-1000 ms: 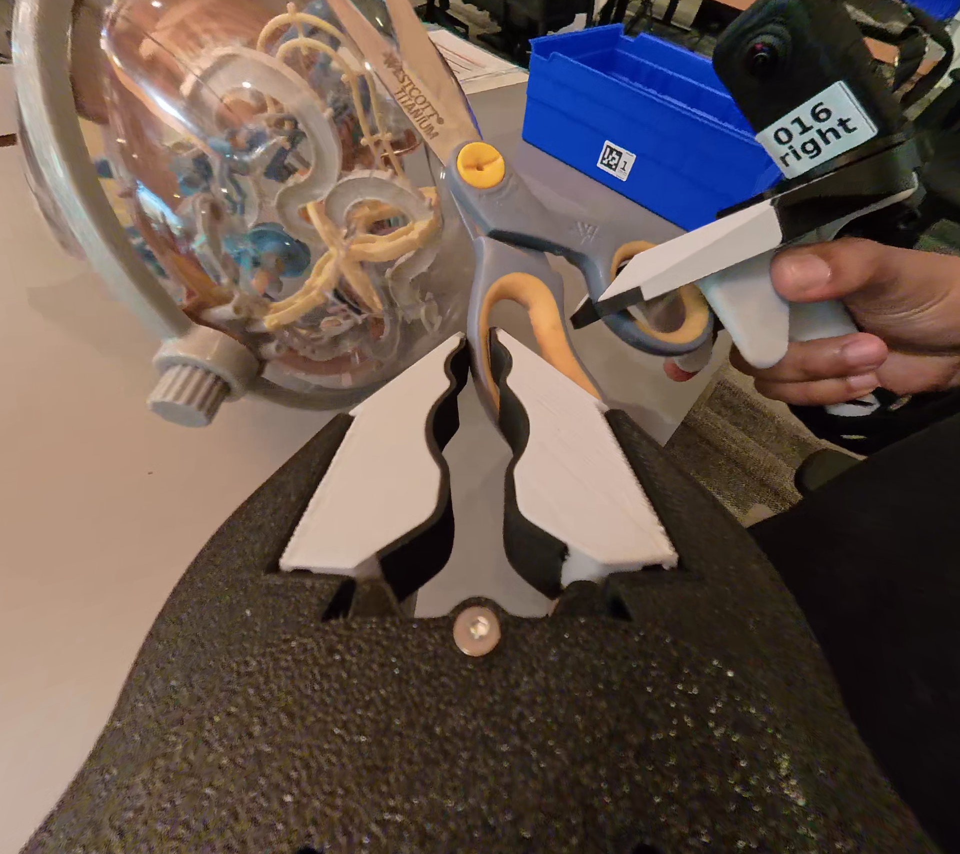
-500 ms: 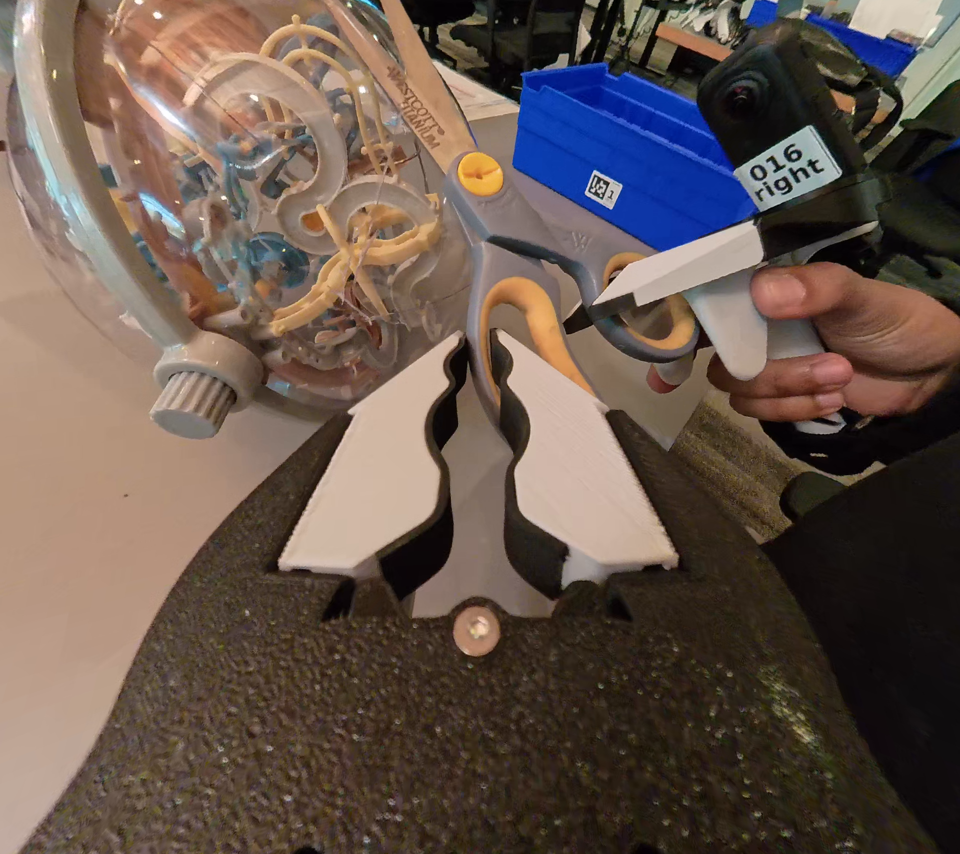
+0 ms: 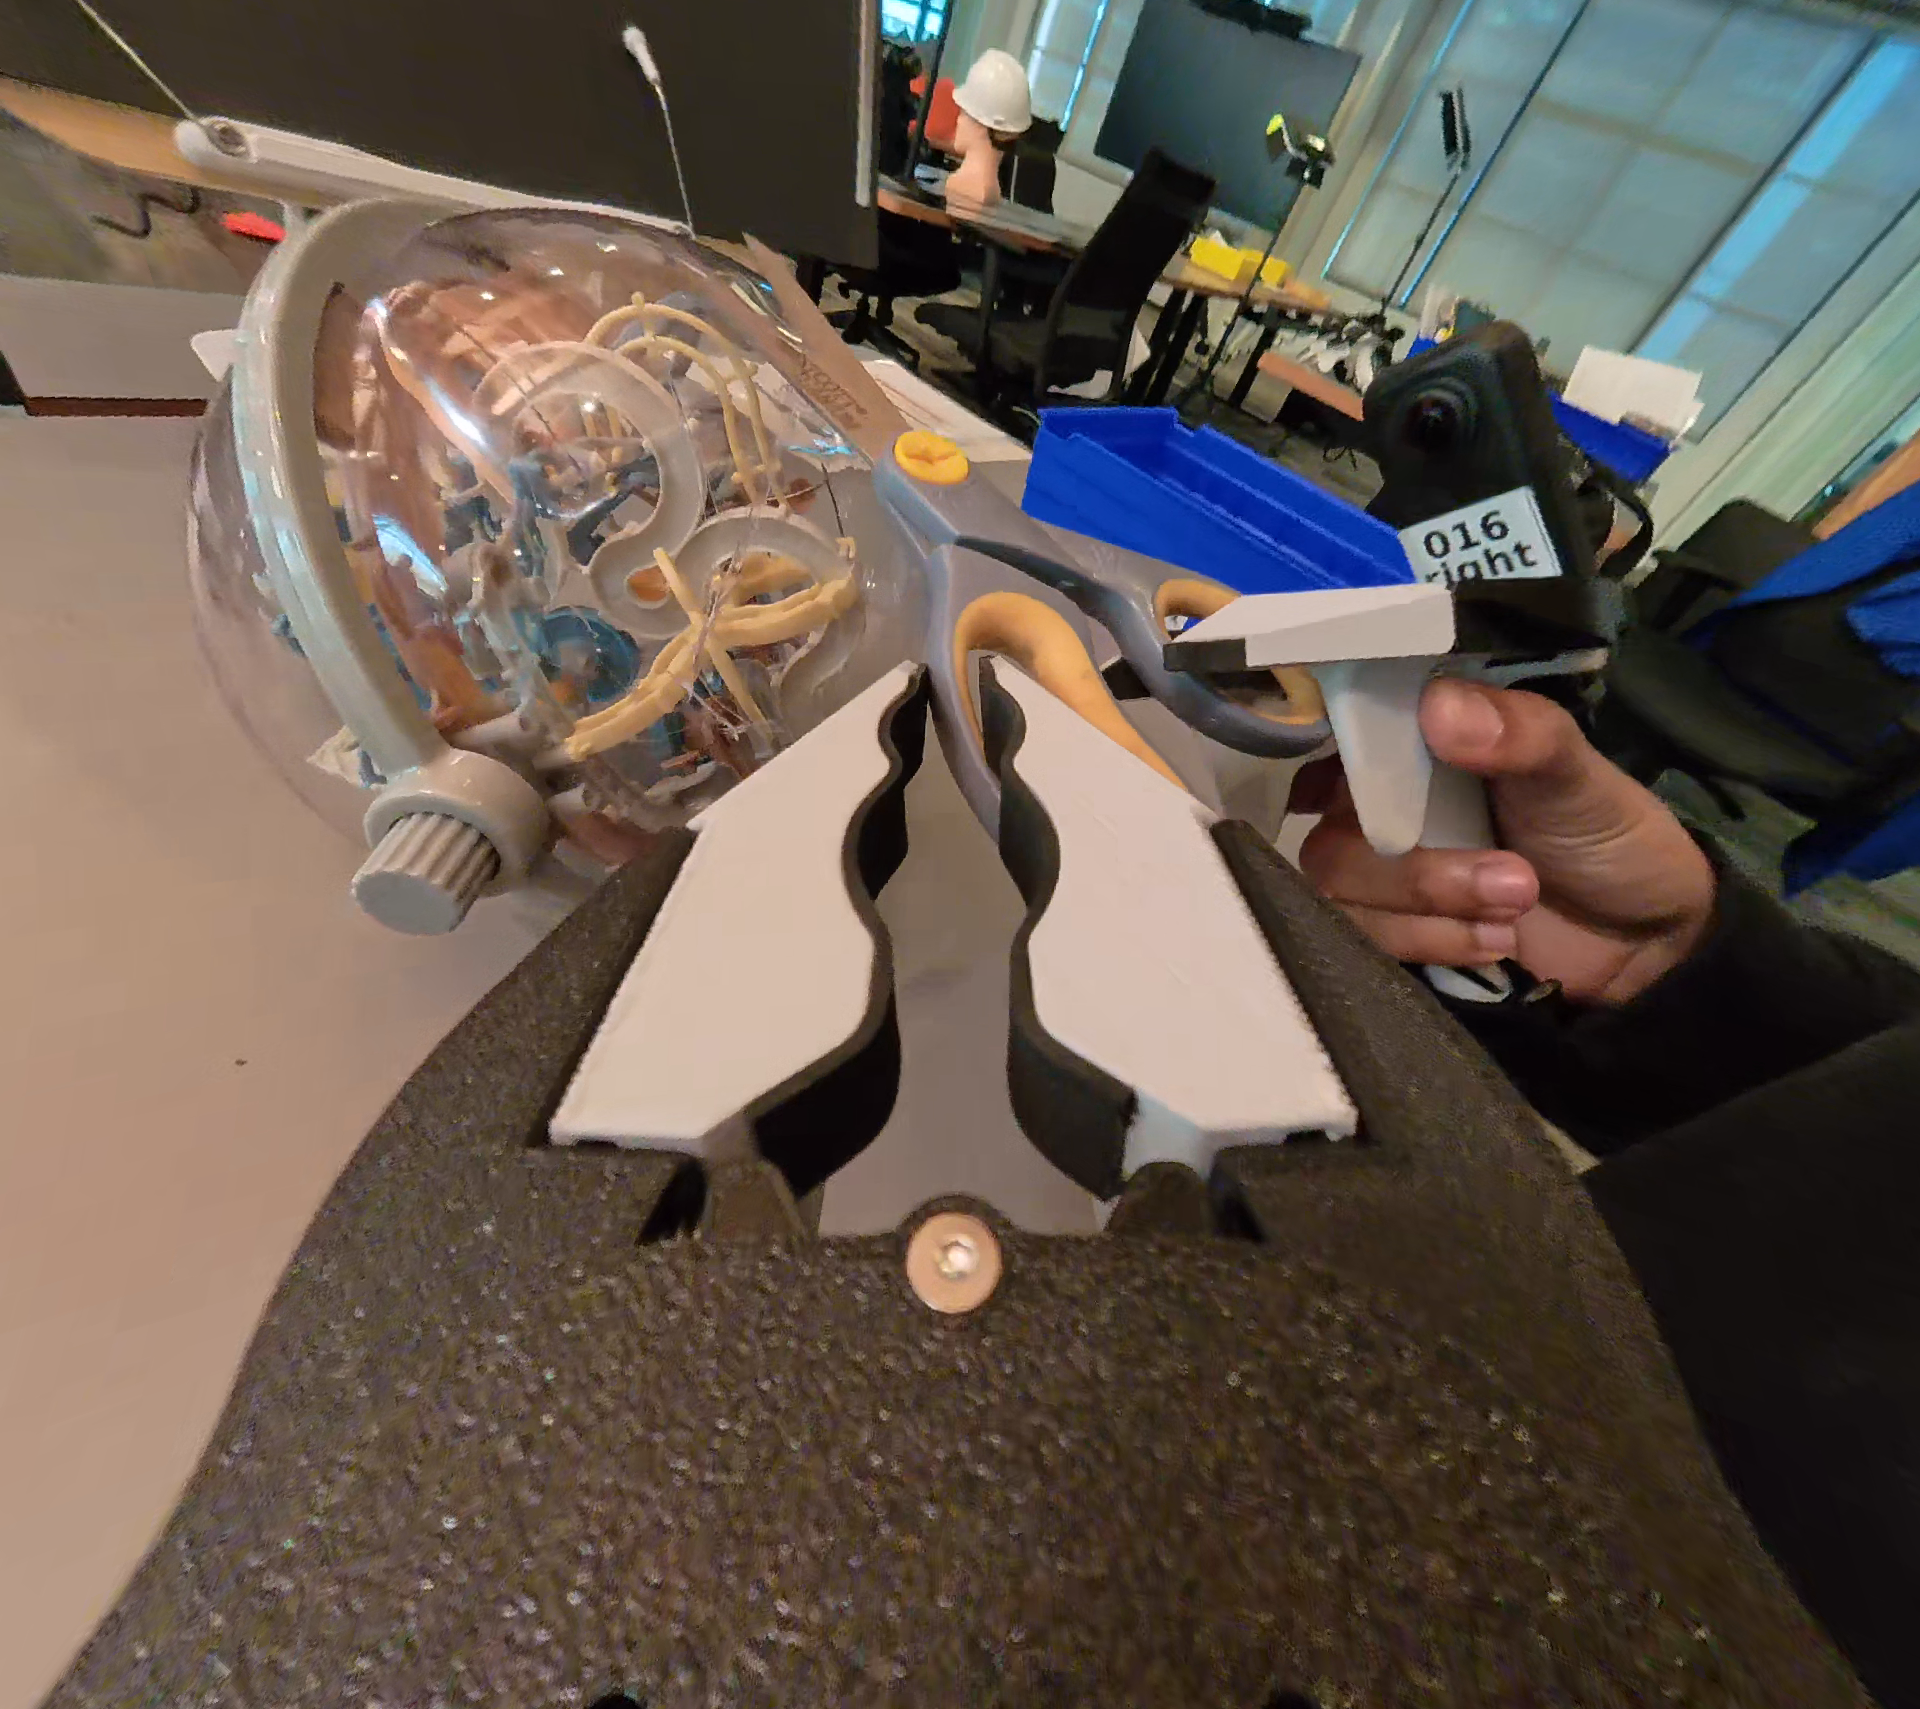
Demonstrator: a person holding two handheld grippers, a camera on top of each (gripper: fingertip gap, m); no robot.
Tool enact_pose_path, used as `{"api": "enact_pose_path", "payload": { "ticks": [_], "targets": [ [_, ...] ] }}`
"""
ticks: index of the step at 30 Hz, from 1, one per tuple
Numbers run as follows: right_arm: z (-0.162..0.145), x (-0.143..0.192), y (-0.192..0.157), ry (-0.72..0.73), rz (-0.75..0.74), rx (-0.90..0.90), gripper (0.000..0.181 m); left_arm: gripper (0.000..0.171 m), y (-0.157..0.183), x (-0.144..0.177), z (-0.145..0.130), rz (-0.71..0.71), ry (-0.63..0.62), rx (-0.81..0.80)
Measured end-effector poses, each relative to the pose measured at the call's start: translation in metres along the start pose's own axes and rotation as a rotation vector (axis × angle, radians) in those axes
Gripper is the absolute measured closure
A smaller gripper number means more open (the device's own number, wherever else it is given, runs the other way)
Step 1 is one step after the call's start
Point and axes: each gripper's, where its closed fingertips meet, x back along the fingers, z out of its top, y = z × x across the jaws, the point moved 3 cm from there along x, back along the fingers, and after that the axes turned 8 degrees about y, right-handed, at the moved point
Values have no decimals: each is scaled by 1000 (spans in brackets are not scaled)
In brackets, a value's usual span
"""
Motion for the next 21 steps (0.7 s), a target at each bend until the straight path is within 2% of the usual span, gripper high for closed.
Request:
{"api": "enact_pose_path", "payload": {
  "ticks": [10,13,17,21],
  "targets": [
    [-8,8,-2,32,13,-32,168,162,8,9,-3,-36,38,71],
    [-7,17,1,67,15,-62,169,147,3,14,-1,-28,43,56],
    [-4,25,7,102,15,-78,169,145,-16,20,15,62,76,-46],
    [-4,29,10,97,29,-69,169,144,-24,11,24,138,26,-259]
  ]
}}
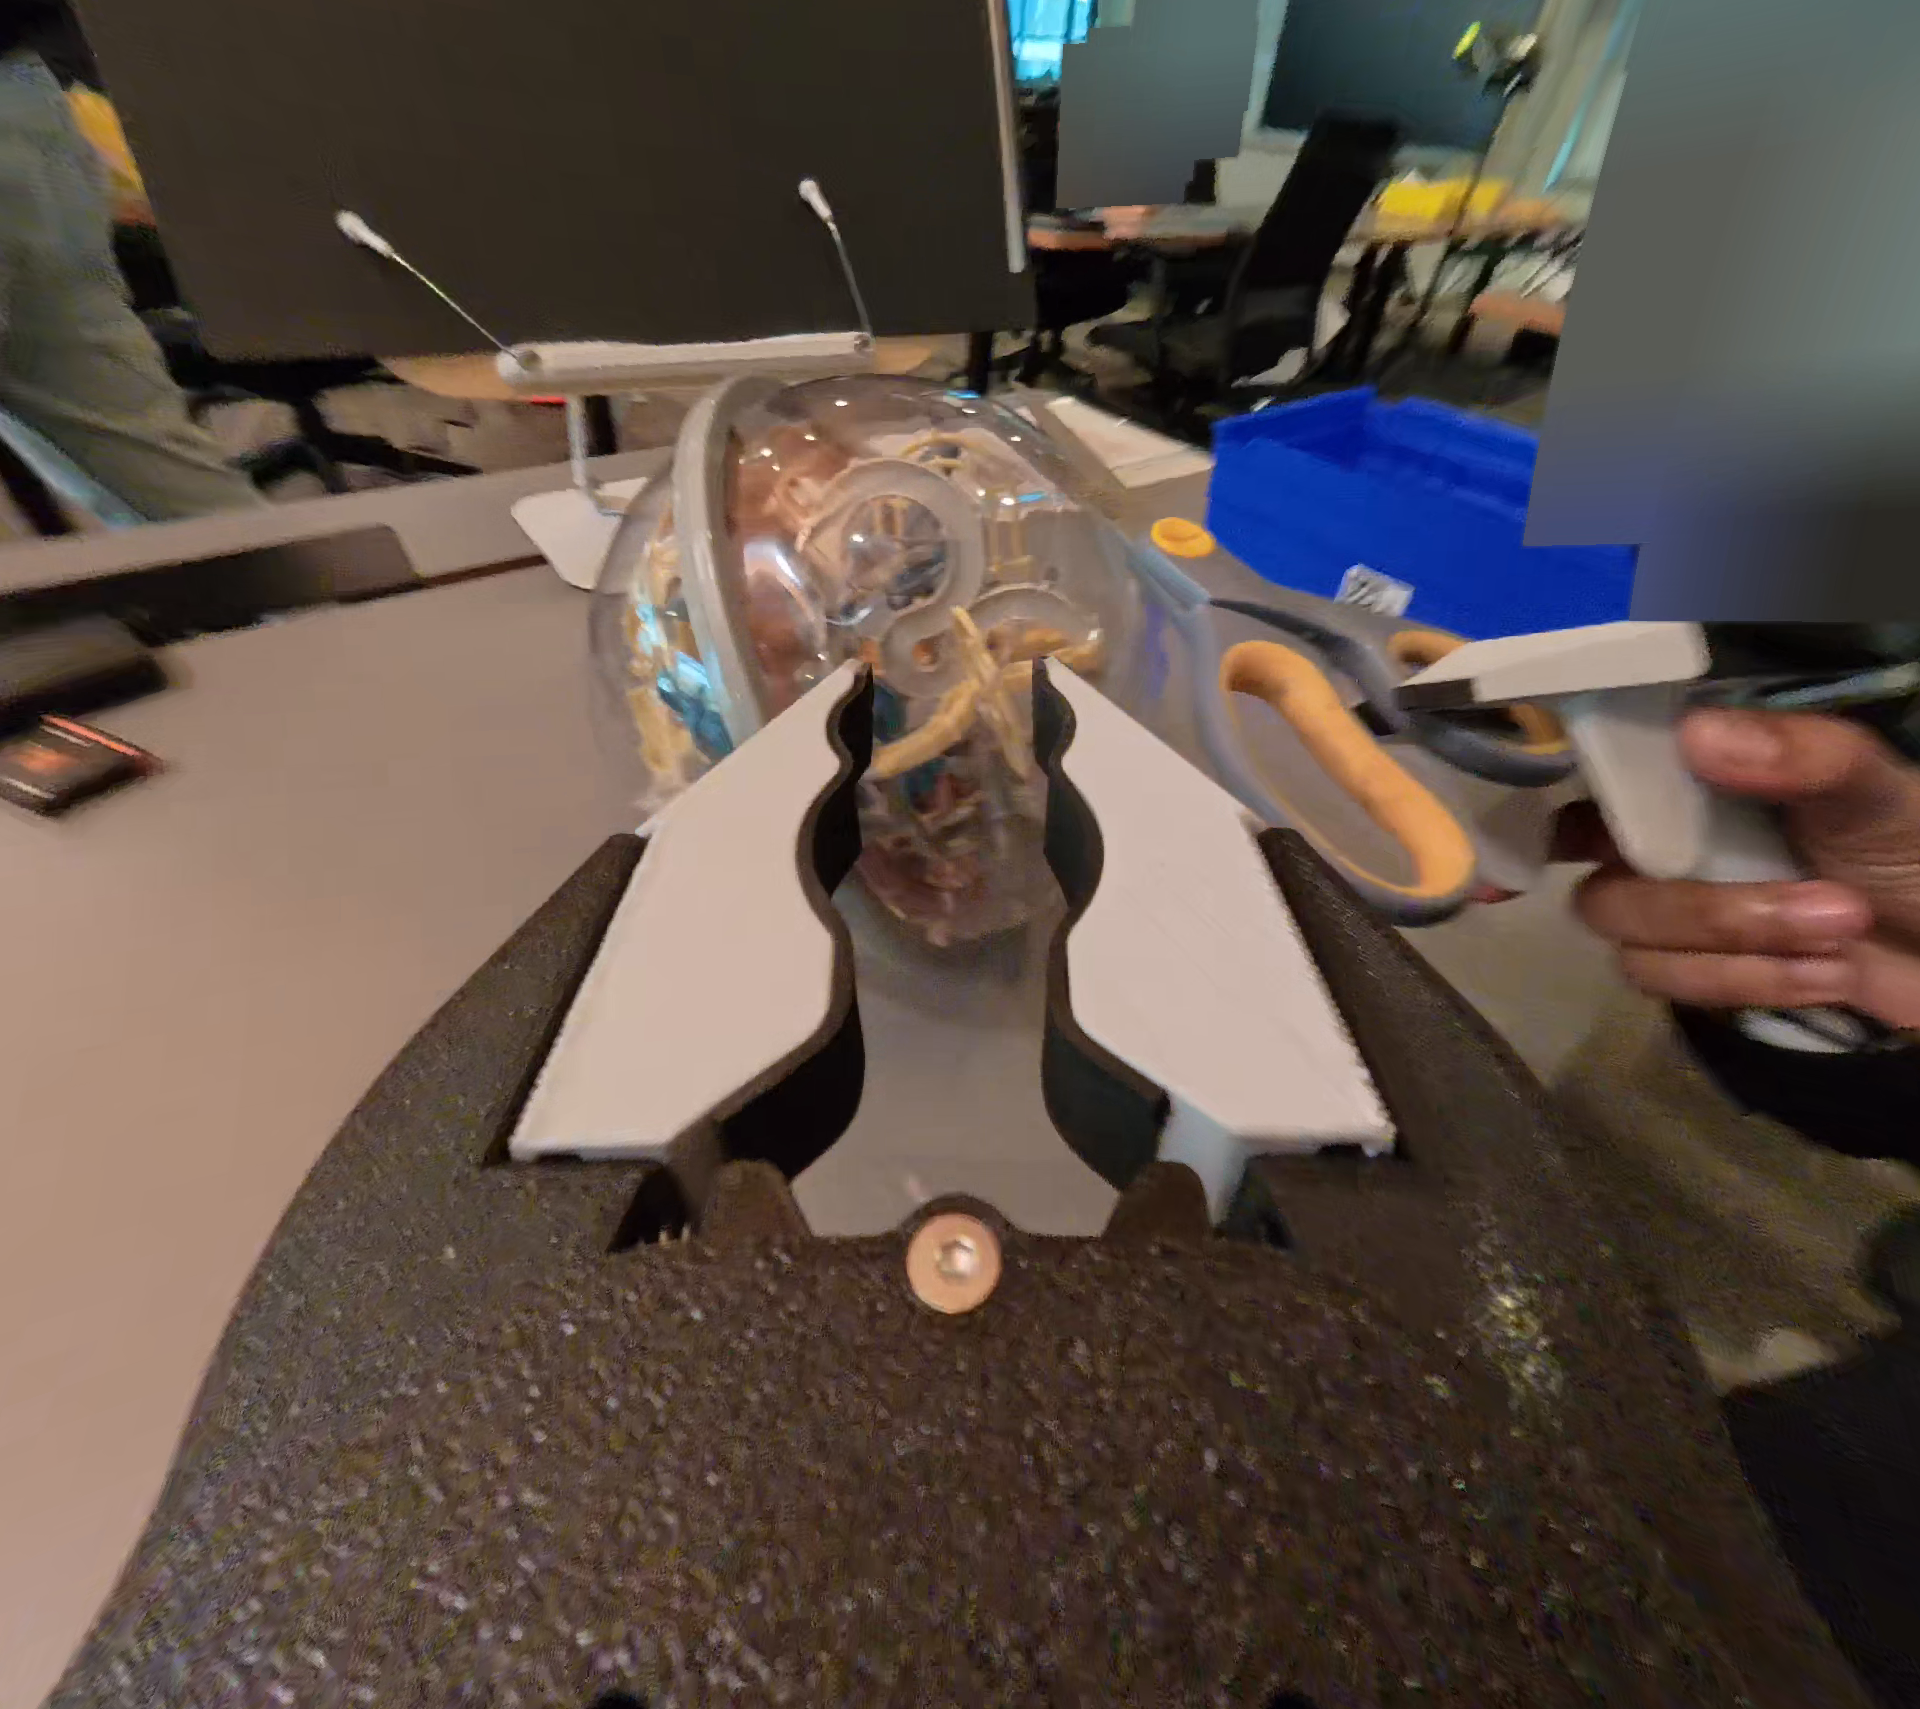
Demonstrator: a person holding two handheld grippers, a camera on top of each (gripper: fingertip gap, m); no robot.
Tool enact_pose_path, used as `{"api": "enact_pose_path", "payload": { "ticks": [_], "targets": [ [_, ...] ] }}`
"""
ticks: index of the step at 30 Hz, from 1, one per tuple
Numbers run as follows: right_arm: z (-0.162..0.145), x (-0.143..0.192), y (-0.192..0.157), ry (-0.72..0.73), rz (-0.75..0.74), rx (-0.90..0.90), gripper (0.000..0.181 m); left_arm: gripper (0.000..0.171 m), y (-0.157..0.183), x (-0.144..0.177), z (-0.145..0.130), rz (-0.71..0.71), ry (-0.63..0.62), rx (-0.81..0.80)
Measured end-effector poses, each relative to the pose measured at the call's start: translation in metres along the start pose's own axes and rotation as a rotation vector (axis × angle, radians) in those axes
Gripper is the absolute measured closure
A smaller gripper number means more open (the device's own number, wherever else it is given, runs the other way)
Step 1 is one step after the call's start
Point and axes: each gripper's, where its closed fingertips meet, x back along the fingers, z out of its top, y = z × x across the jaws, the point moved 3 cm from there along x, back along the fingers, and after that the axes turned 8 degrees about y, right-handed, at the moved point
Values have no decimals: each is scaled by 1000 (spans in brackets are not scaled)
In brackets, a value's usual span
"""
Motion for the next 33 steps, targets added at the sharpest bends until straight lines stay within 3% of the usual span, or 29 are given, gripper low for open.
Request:
{"api": "enact_pose_path", "payload": {
  "ticks": [4,8,15,19,22,33],
  "targets": [
    [-6,0,1,-31,-3,60,169,142,-5,-24,-9,105,-98,-278],
    [-8,1,4,-44,-28,137,168,143,6,-43,-11,100,-103,-381],
    [-13,1,10,-98,-13,259,168,141,11,-49,-4,20,-90,-275],
    [-15,-4,11,-133,1,323,168,139,8,-49,-3,40,-115,-308],
    [-14,-7,12,-143,24,319,168,139,6,-52,-3,73,-126,-361],
    [-14,0,19,-140,44,310,168,139,9,-54,-1,31,-138,-322]
  ]
}}
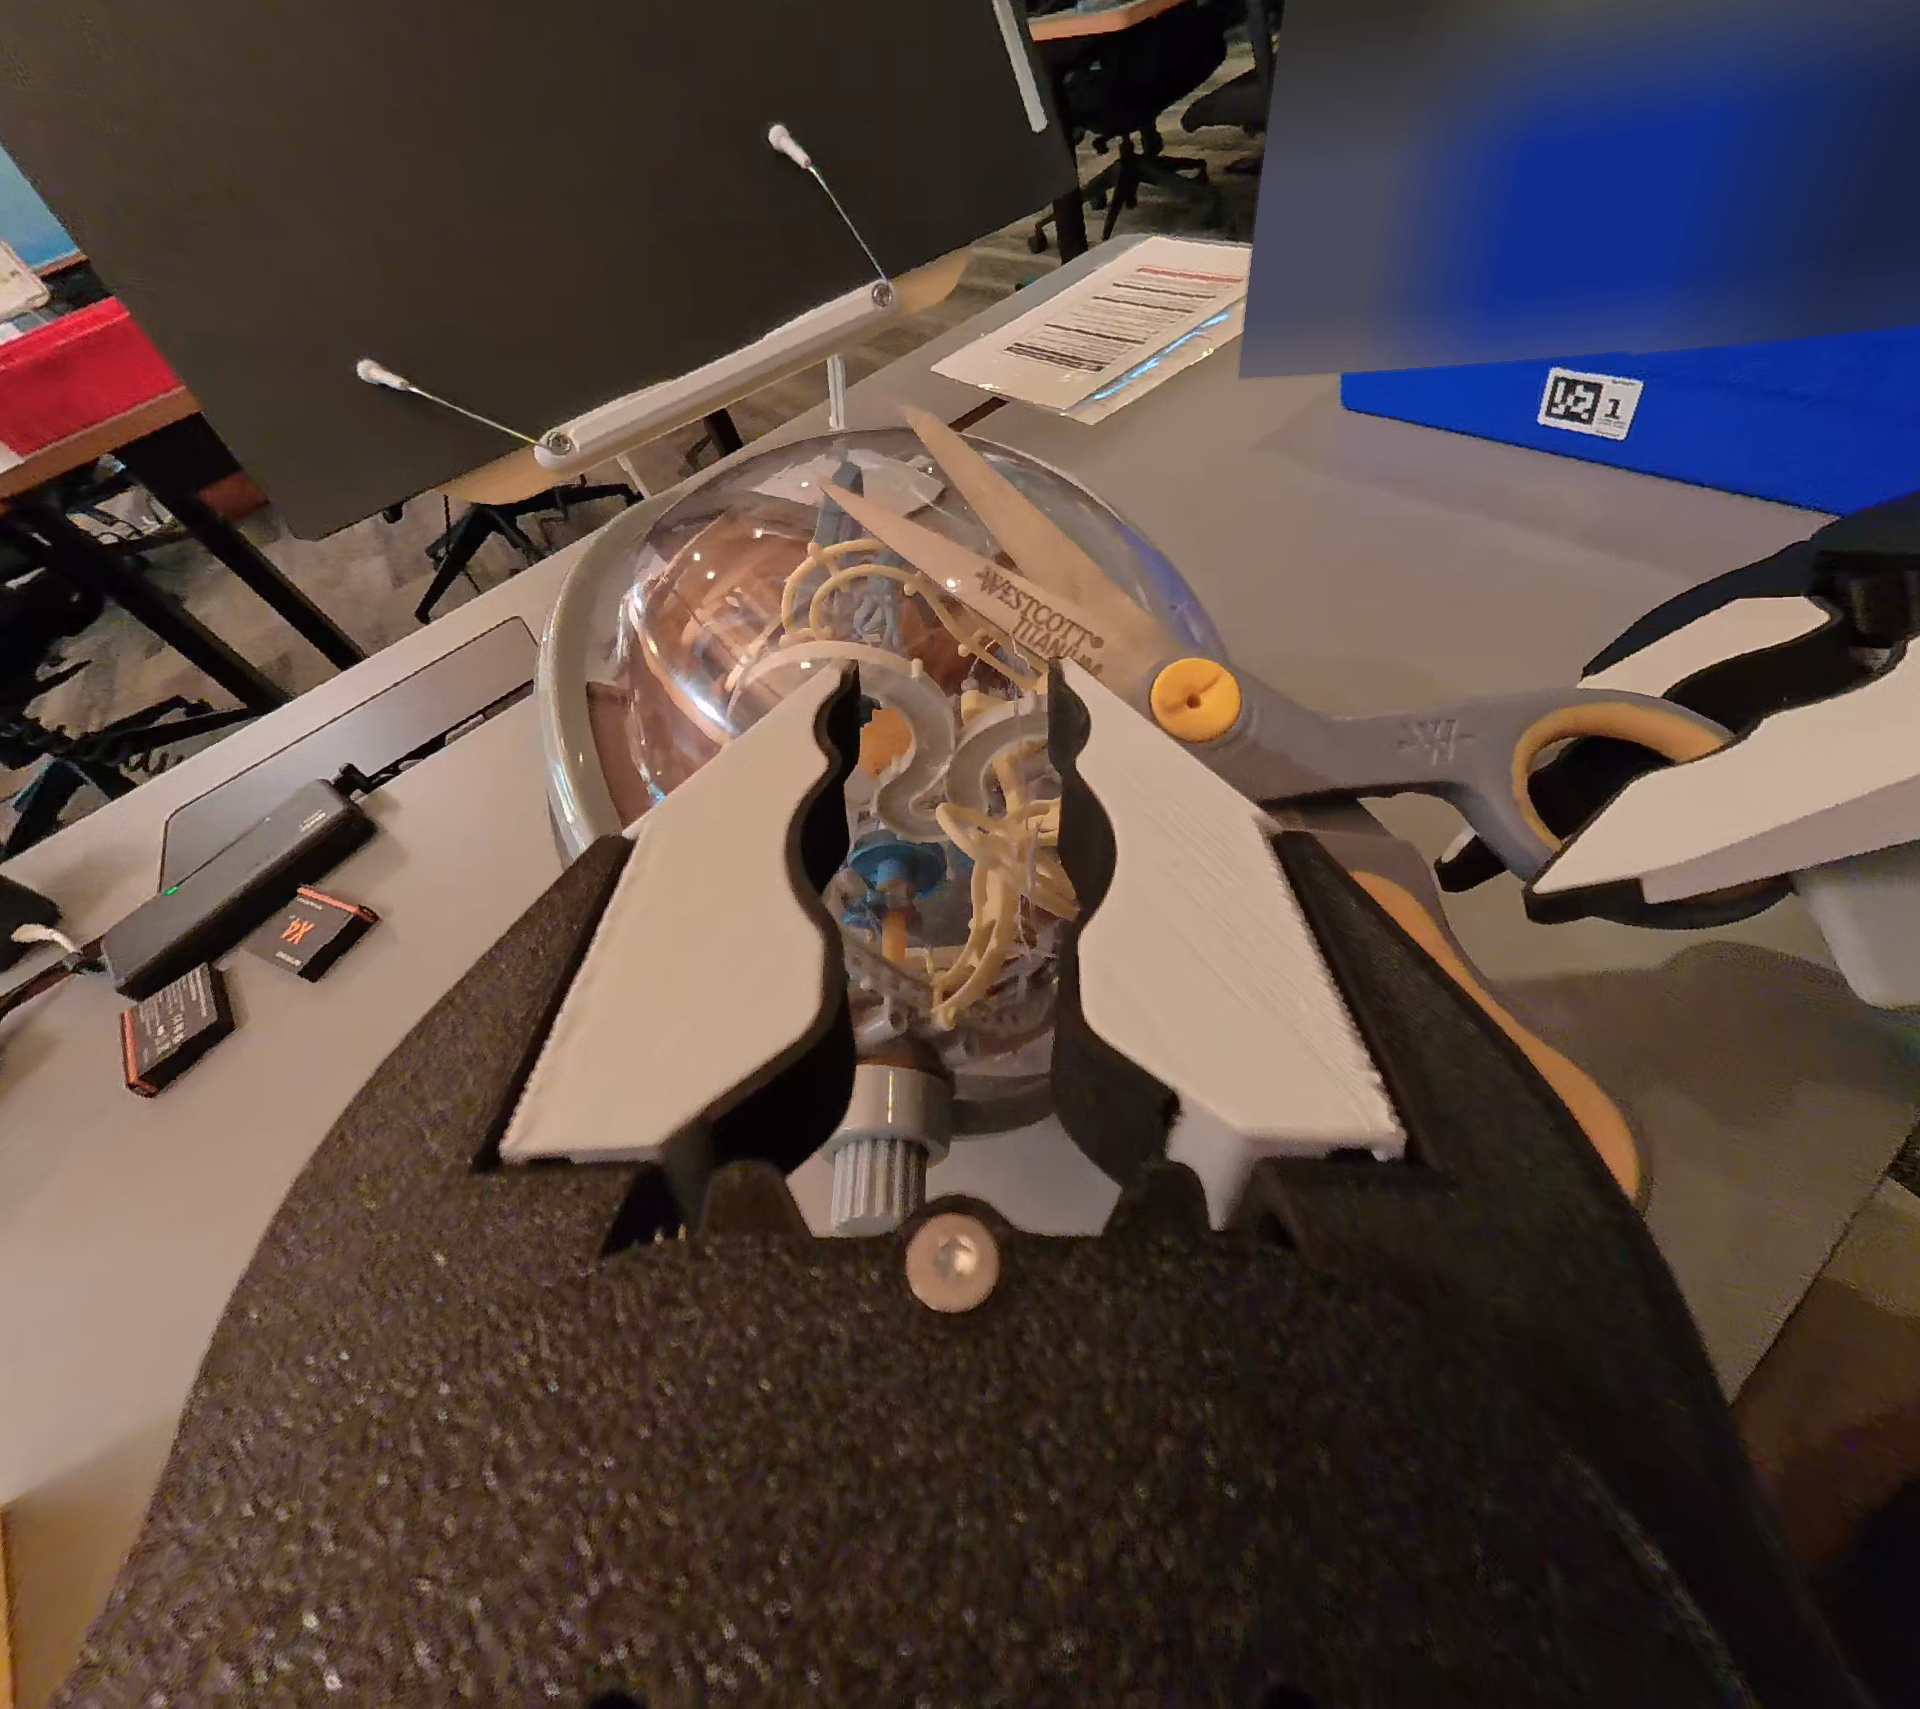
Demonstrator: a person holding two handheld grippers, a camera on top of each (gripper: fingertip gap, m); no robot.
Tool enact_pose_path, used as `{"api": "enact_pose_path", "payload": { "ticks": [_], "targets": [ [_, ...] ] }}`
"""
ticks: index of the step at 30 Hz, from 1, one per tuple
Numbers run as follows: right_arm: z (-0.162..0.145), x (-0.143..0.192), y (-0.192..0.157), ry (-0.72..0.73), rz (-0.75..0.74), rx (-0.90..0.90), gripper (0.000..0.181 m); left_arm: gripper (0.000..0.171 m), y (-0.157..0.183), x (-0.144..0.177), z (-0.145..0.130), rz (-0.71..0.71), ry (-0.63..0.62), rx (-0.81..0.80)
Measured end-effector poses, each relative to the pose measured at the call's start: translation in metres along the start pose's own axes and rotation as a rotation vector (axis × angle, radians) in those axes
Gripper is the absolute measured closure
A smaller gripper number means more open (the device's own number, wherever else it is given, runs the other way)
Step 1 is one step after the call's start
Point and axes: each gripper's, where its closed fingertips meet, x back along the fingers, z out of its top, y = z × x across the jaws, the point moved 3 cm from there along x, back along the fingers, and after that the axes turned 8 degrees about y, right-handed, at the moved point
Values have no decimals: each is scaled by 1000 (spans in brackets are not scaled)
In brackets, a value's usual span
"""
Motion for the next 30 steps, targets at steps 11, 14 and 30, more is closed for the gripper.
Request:
{"api": "enact_pose_path", "payload": {
  "ticks": [11,14,30],
  "targets": [
    [2,22,11,47,-44,-98,172,141,-8,-3,-1,55,1,19],
    [5,30,12,101,-40,-170,172,142,-9,-3,-1,66,2,28],
    [23,-2,16,183,-38,-259,171,154,-7,0,-2,73,15,64]
  ]
}}
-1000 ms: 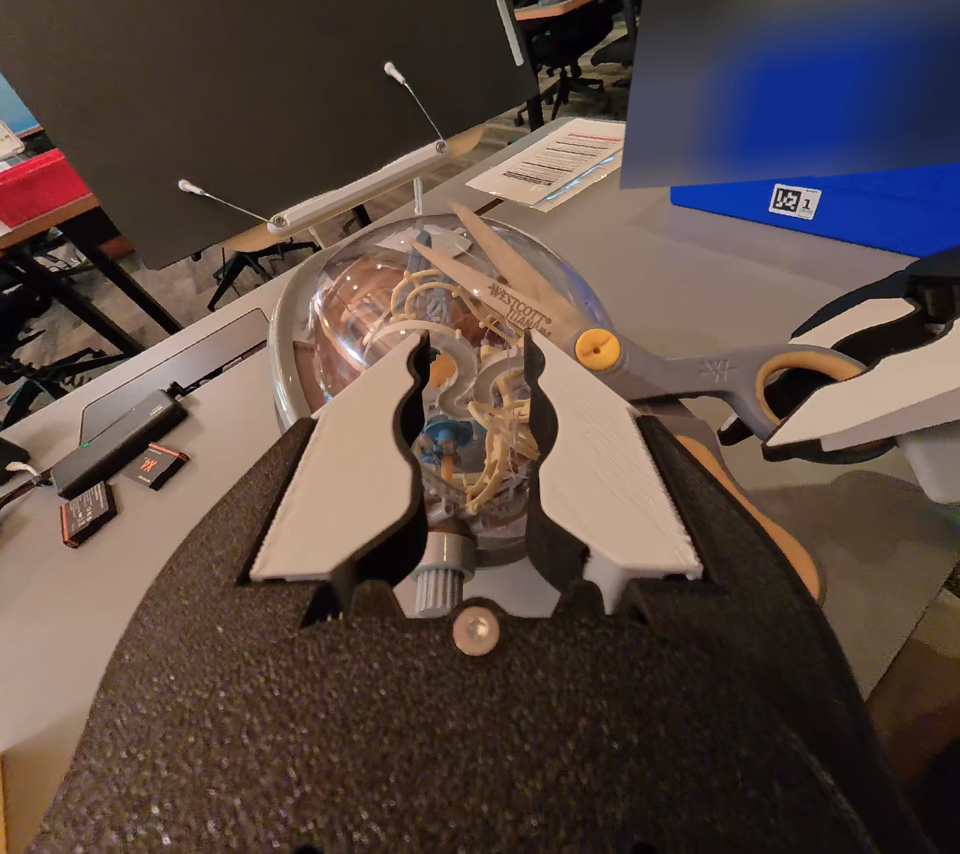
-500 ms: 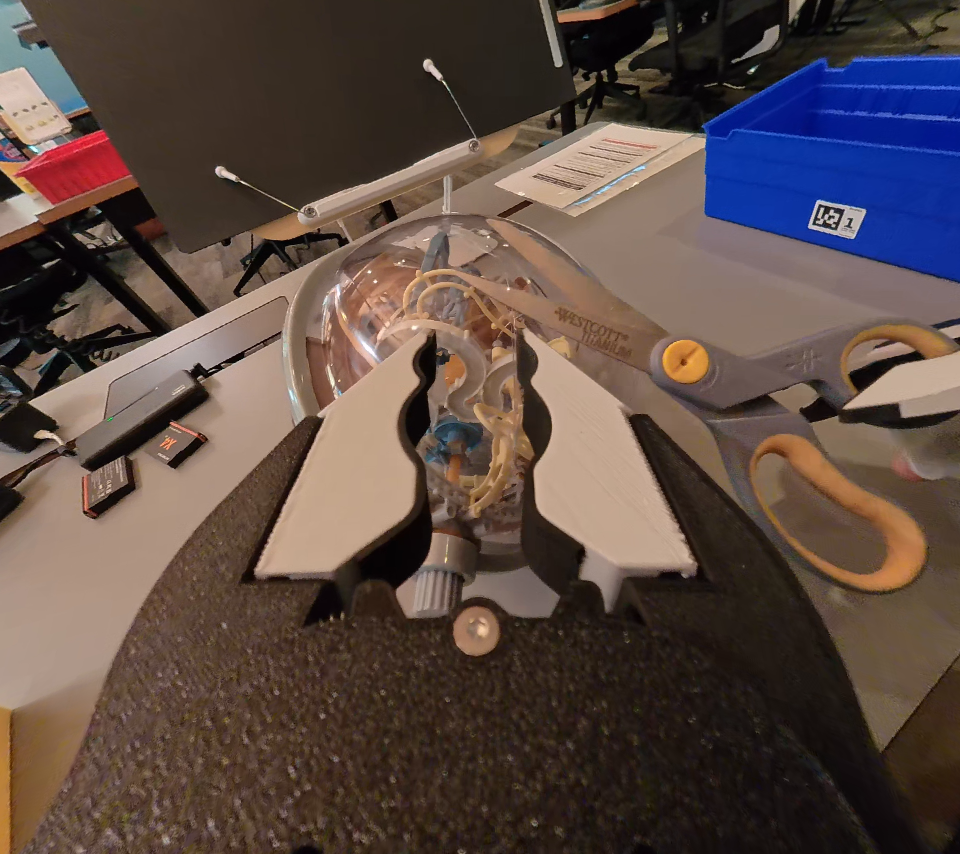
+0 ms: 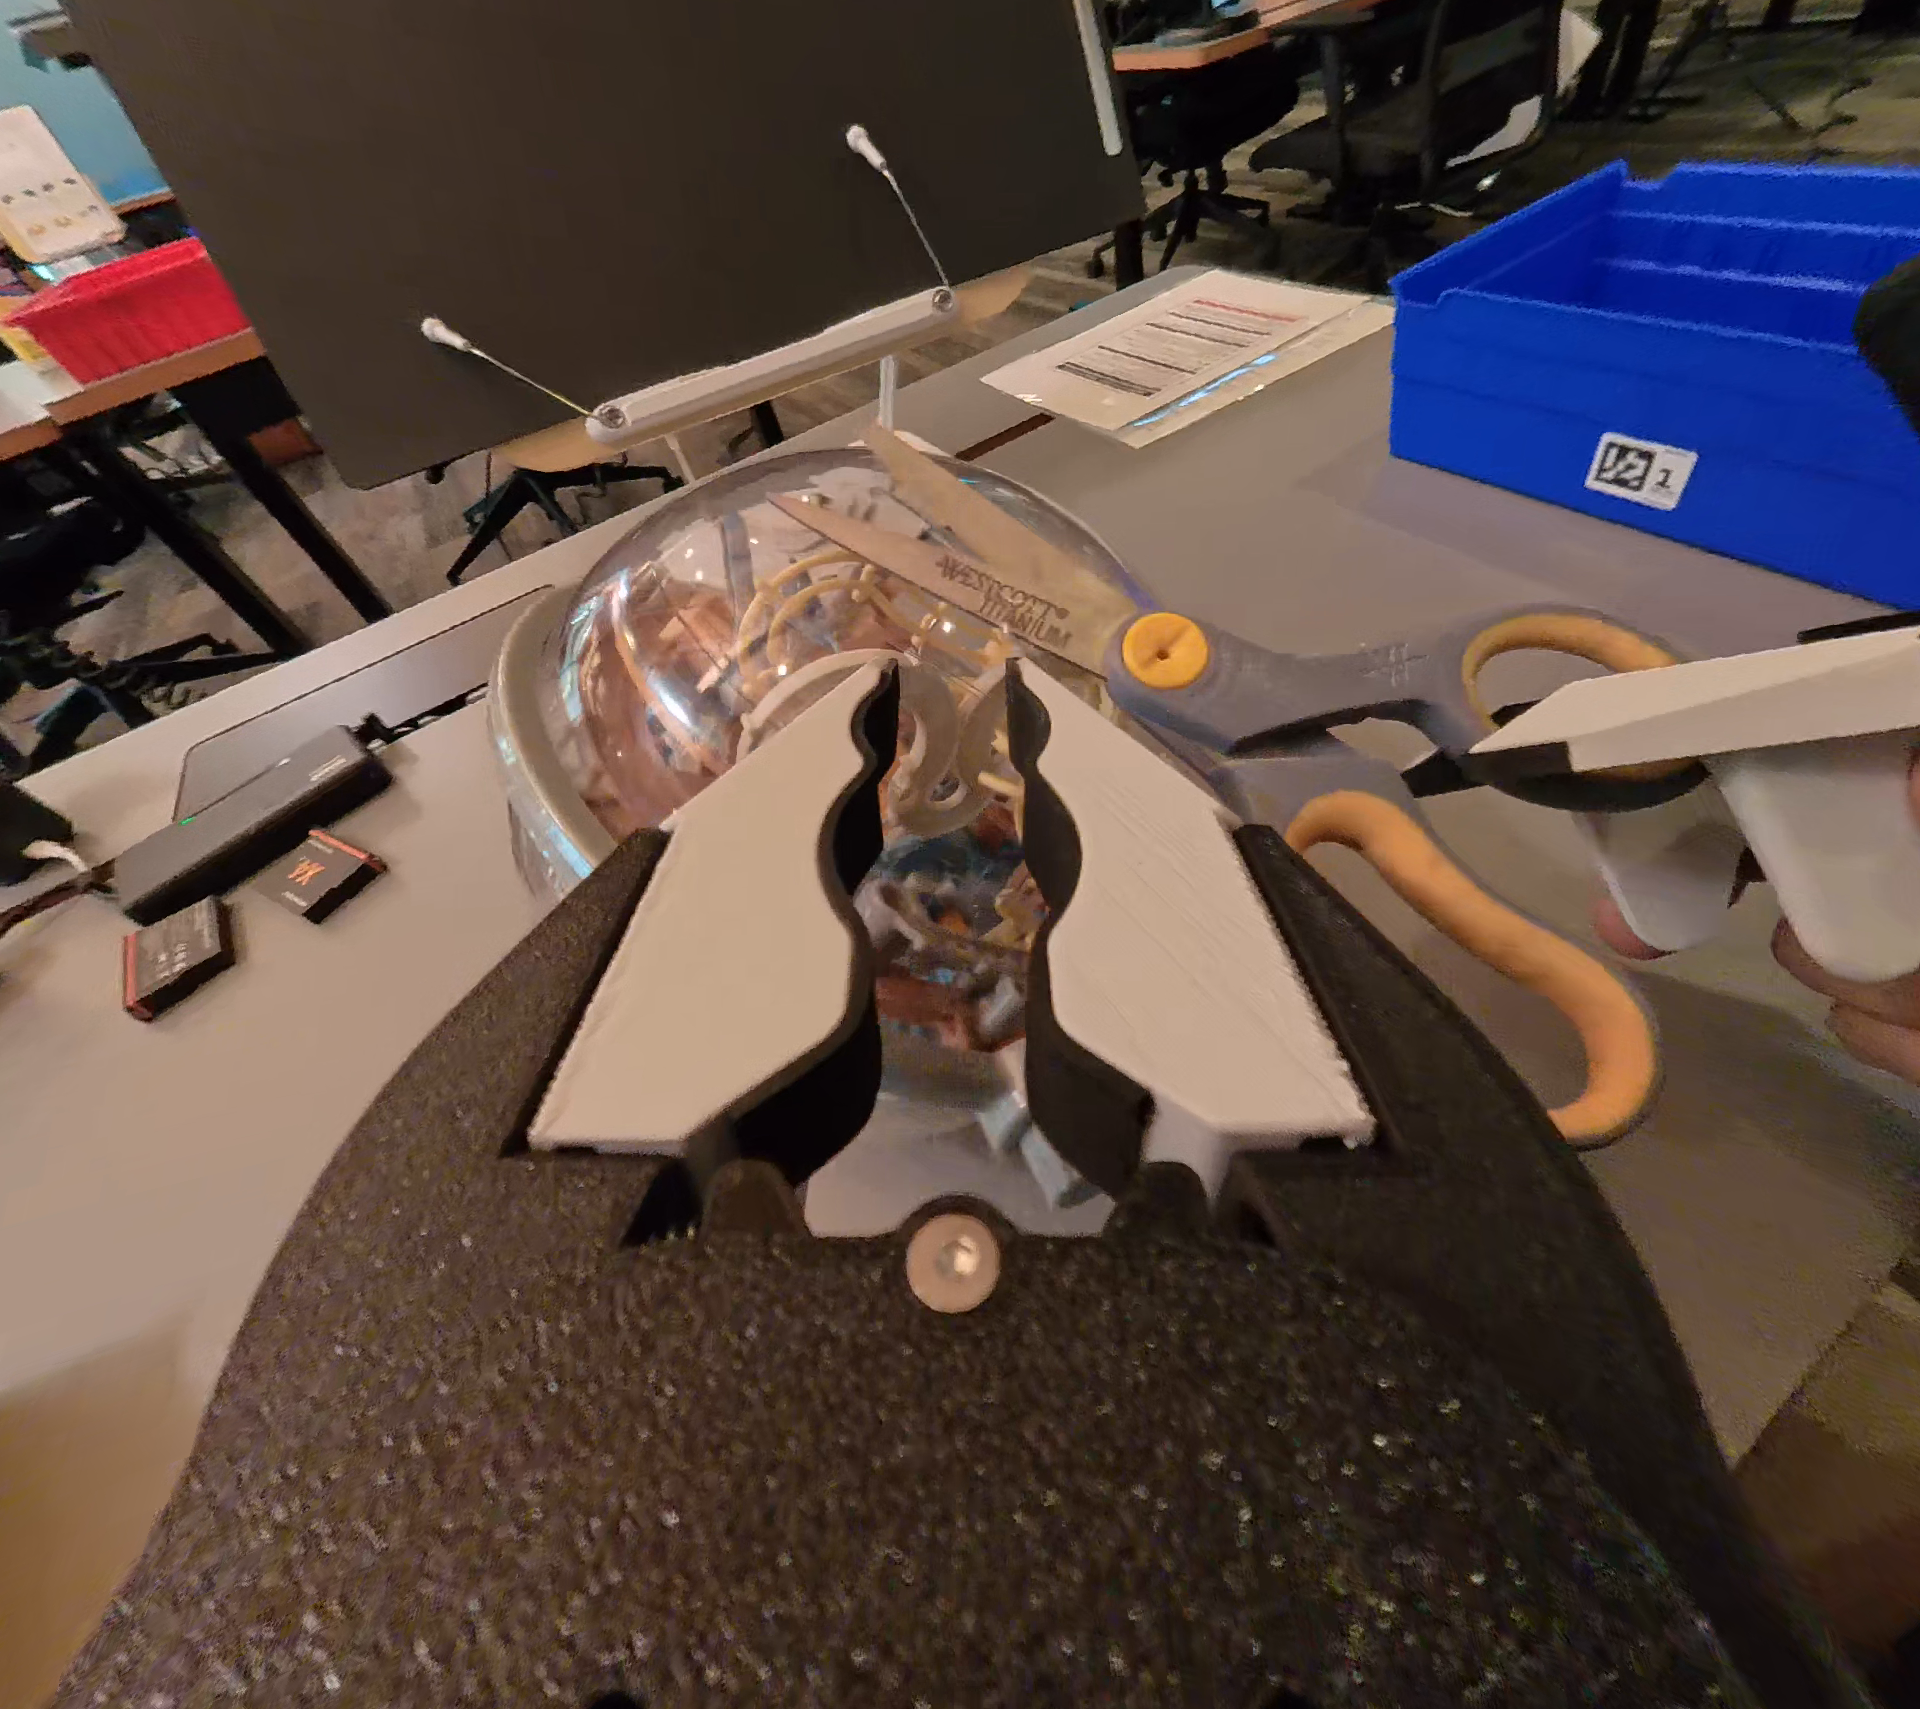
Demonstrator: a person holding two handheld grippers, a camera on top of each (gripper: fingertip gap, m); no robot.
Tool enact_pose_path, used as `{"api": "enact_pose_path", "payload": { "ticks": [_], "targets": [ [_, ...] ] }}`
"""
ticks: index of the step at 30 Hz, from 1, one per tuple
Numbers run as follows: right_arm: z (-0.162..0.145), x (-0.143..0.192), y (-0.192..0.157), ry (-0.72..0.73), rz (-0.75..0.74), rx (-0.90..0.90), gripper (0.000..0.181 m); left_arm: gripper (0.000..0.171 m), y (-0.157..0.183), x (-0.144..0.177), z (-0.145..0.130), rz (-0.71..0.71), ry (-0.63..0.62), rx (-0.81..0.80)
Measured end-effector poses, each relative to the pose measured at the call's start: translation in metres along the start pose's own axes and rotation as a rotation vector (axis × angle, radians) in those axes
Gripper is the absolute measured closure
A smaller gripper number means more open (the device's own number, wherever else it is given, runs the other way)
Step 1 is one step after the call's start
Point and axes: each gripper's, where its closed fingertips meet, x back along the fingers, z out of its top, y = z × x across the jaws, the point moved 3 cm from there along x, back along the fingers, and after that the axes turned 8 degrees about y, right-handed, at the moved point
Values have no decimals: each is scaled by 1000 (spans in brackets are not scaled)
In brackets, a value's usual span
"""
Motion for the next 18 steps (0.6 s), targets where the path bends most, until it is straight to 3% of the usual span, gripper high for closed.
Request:
{"api": "enact_pose_path", "payload": {
  "ticks": [8,11,15,17,18],
  "targets": [
    [-5,4,3,-6,-18,14,172,154,1,13,-8,-53,-12,43],
    [-9,7,3,-3,-25,16,173,154,-2,21,3,-85,25,69],
    [-14,13,0,-13,-15,33,174,154,-44,24,45,-19,119,10],
    [-13,15,-3,-4,-4,34,173,151,-78,11,47,69,68,-26],
    [-13,16,-4,6,0,36,173,146,-98,2,36,120,-18,-13]
  ]
}}
